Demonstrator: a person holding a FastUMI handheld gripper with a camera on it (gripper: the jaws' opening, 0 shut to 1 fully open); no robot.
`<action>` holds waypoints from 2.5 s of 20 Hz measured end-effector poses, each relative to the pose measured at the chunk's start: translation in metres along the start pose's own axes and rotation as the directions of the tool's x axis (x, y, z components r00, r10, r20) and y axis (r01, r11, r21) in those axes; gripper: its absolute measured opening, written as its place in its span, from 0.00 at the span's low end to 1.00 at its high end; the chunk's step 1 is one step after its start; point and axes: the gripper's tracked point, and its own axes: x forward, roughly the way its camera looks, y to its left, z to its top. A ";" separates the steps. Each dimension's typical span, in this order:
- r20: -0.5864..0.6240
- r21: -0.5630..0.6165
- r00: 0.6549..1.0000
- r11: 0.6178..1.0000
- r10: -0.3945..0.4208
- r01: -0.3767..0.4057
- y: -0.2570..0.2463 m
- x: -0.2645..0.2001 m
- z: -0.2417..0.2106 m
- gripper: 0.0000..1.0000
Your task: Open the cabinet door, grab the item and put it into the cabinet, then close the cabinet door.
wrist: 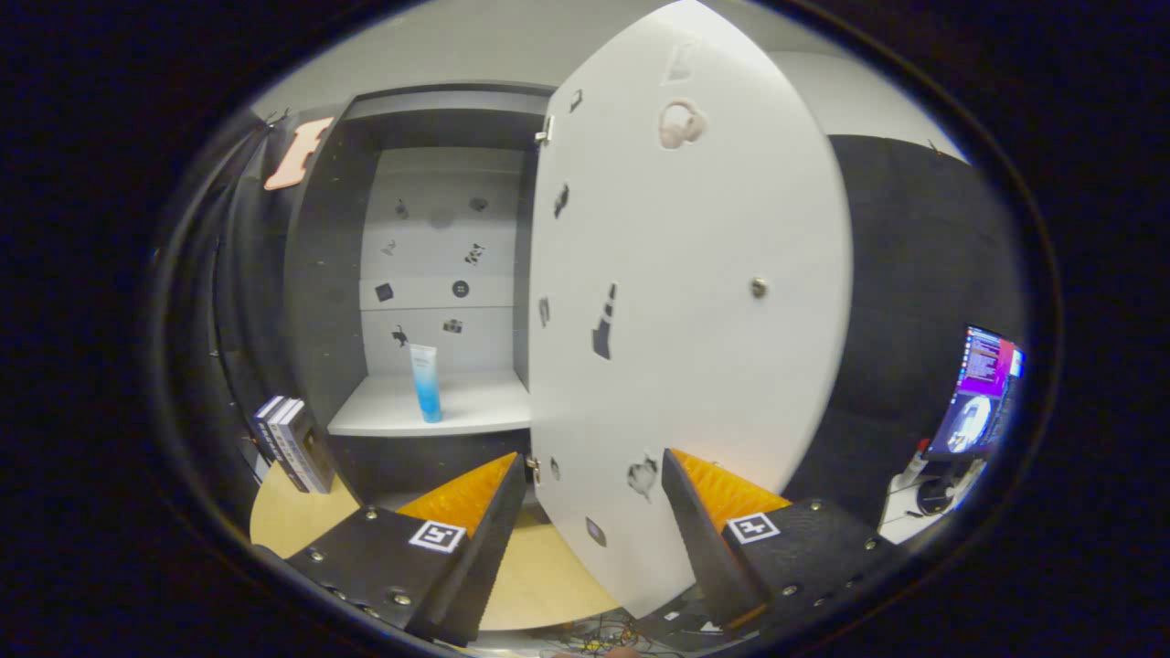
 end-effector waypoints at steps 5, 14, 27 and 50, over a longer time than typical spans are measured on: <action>-0.038 -0.012 0.999 1.000 0.026 -0.027 -0.017 -0.020 -0.016 0.85; -0.150 -0.091 0.987 0.993 0.054 -0.068 -0.049 -0.042 -0.050 0.85; -0.108 0.076 0.983 0.984 -0.152 0.160 -0.134 -0.010 -0.040 0.85; -0.117 0.144 0.926 0.929 0.358 -0.341 0.040 -0.023 -0.036 0.84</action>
